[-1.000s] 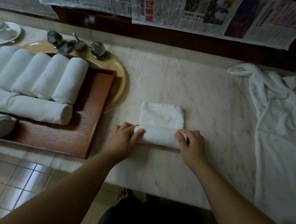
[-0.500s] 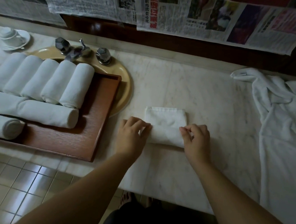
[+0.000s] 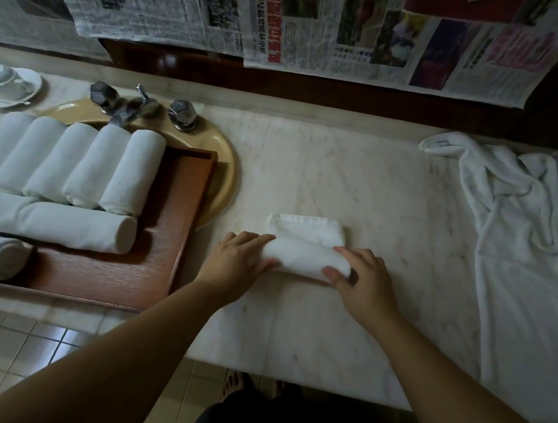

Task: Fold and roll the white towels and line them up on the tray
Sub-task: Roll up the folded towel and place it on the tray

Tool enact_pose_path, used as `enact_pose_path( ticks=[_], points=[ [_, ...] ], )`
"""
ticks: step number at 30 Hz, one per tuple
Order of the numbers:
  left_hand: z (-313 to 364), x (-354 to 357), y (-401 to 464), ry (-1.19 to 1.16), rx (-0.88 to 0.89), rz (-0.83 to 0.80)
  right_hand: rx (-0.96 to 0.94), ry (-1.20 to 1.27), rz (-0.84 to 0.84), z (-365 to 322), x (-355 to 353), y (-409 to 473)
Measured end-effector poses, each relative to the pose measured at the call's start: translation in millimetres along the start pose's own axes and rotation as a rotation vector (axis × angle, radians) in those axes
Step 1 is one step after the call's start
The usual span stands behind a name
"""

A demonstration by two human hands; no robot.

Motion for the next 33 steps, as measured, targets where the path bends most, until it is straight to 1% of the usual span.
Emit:
enact_pose_path(
  ticks=[3,6,8,11,13,15,16,17,18,20,23,25,28,31,33],
  points=[
    [0.7,-0.9,14.9,-0.115,-0.15,-0.094,0.108,0.03,-0.081,-0.8,2.3,17.4],
    [-0.3,-0.3,27.4,-0.254,-0.241,-0.109,0.226,0.016,-0.082,-3.3,8.9,32.3],
    [0.0,1.7,30.7,-0.334,-0.308,-0.081,0.321,0.038,-0.066,-4.6,14.7,39.9],
    [9.2,6.1,35.6,-0.462,-0.44,-0.011,0.414,0.187,0.032,-6.2,17.8,49.2],
    [16.0,6.7,41.8,-0.499,-0.519,0.036,0.438,0.283,0.073,-7.9,15.4,54.6],
    [20.2,3.8,46.1,-0.511,-0.542,0.072,0.414,0.29,0.088,-10.2,10.9,59.9],
    [21.8,1.5,47.2,-0.492,-0.522,0.093,0.39,0.278,0.094,-11.6,7.8,61.4],
    [22.9,-0.6,47.2,-0.421,-0.473,0.118,0.357,0.262,0.101,-12.7,5.5,62.0],
    [23.9,-1.9,46.4,-0.3,-0.409,0.133,0.302,0.234,0.117,-14.0,3.8,61.1],
    [26.0,-0.3,42.3,-0.051,-0.242,0.169,0.114,0.121,0.187,-14.5,3.1,54.9],
    [24.6,2.9,33.3,0.134,-0.02,0.252,-0.158,-0.112,0.305,-17.0,3.5,39.1],
    [22.3,0.6,23.5,0.19,0.094,0.244,-0.238,-0.213,0.333,-16.0,1.2,29.2],
    [20.0,-3.5,6.2,0.238,0.188,0.138,-0.278,-0.286,0.284,-8.8,-1.6,12.0],
    [16.8,0.8,-6.5,0.203,0.19,0.099,-0.285,-0.314,0.223,-1.2,-0.2,-7.7],
    [13.5,5.6,-13.3,0.139,0.174,0.096,-0.26,-0.277,0.196,3.9,2.7,-18.7]
  ],
)
Point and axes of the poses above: each hand's wrist, its own y-axis towards the middle knuckle, its own x-axis out of the palm, z = x × y, the point moved 1 cm from there along y, towards the middle knuckle, and after that the axes turned 3 degrees about x, right-handed, at the moved point
